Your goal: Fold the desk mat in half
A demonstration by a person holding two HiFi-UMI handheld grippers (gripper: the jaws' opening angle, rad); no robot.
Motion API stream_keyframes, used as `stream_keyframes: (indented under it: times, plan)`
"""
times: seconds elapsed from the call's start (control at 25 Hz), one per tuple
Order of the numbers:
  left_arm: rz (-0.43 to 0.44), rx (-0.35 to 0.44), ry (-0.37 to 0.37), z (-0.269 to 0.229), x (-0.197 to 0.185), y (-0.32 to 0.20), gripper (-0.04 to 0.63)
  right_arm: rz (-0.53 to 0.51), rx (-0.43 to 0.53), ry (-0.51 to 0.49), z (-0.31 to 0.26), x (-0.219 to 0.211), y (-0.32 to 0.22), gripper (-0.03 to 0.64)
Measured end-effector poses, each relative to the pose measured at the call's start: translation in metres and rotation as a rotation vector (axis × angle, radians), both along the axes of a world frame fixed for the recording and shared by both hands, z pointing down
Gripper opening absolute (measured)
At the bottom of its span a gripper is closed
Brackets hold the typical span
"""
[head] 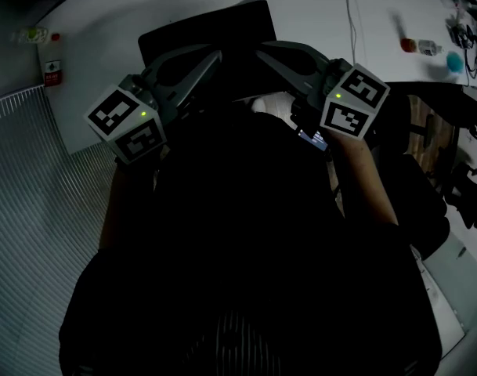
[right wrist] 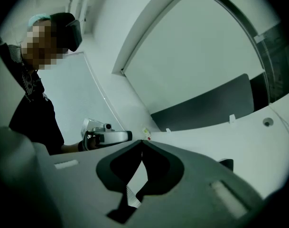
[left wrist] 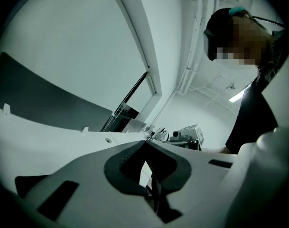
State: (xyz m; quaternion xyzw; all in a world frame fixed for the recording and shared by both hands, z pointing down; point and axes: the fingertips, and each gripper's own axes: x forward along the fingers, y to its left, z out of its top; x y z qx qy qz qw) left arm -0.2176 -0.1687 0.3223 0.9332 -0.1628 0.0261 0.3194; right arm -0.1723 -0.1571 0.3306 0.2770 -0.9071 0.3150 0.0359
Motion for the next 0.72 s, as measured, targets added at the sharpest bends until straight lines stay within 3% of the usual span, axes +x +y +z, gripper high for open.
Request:
stream_keyframes:
  times: [0.28, 0.56, 0.72]
  plan:
    - [0.010, 0.080, 0.002, -0.033, 0.054, 0.032, 0.008, 0.022, 0.066, -0.021, -0.019, 0.083, 0.025, 0.005]
    - [0.008, 0.123, -0.009, -0.065, 0.075, 0.031, 0.008, 0.013, 0.108, -0.041, -0.047, 0.095, 0.028, 0.005]
    - [-0.002, 0.135, -0.034, -0.061, 0.109, 0.060, 0.008, -0.015, 0.133, -0.027, -0.043, 0.120, 0.056, 0.003]
